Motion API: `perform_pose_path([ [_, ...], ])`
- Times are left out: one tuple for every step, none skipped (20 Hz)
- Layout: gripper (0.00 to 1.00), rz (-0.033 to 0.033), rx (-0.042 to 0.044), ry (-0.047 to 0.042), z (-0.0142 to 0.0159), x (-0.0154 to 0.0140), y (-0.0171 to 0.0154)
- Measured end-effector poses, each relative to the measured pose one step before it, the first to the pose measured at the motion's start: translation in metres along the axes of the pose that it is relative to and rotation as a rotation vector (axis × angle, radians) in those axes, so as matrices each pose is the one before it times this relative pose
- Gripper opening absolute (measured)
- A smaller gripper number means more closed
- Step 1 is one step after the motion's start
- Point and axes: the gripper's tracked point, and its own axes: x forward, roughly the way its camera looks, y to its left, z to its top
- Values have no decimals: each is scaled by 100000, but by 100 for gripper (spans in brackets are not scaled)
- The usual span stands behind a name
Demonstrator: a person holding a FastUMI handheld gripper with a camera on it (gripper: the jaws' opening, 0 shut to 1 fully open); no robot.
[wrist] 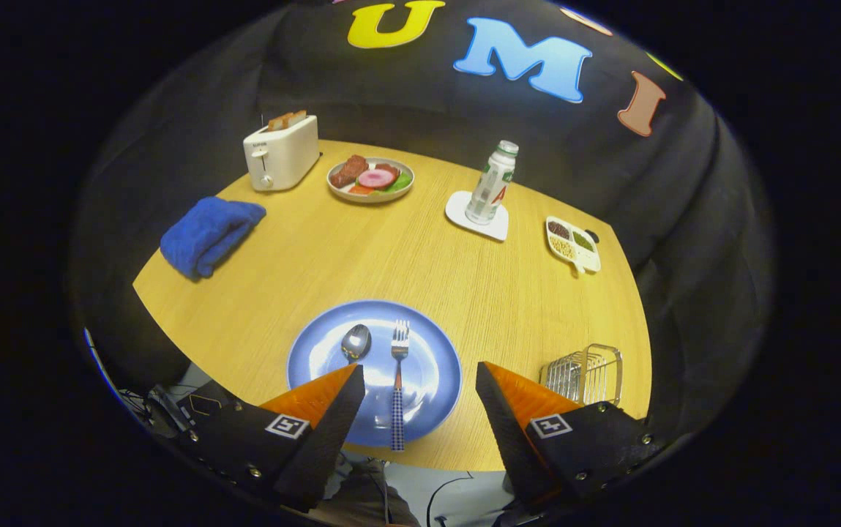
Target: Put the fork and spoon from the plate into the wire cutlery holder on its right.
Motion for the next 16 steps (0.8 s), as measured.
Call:
perform_pose_path([
  [94,800,-43,4058,-885,426,77],
  [94,958,580,3769,-744,566,305],
  [94,1595,1251,3315,-658,436,420],
  [94,893,1113,2072,-521,344,297],
  [94,424,679,1907,-440,323,176],
  [94,-159,-510,891,-142,171,8],
  [94,-498,-1272,536,-127,388,-13],
  [94,-965,-1673,1034,-148,337,-147],
  [94,-155,-1301,703,-65,464,45],
  [94,-2205,-1269,1955,-453,181,-351],
  [87,-551,-974,2090,-380,795,39],
  [80,12,-29,3052,-381,416,65],
  [80,656,584,2261,-301,396,217],
  [80,2226,957,1999,-26,407,696],
  [80,34,-583,2928,-422,547,115],
  [70,528,-1290,2314,-46,547,236],
])
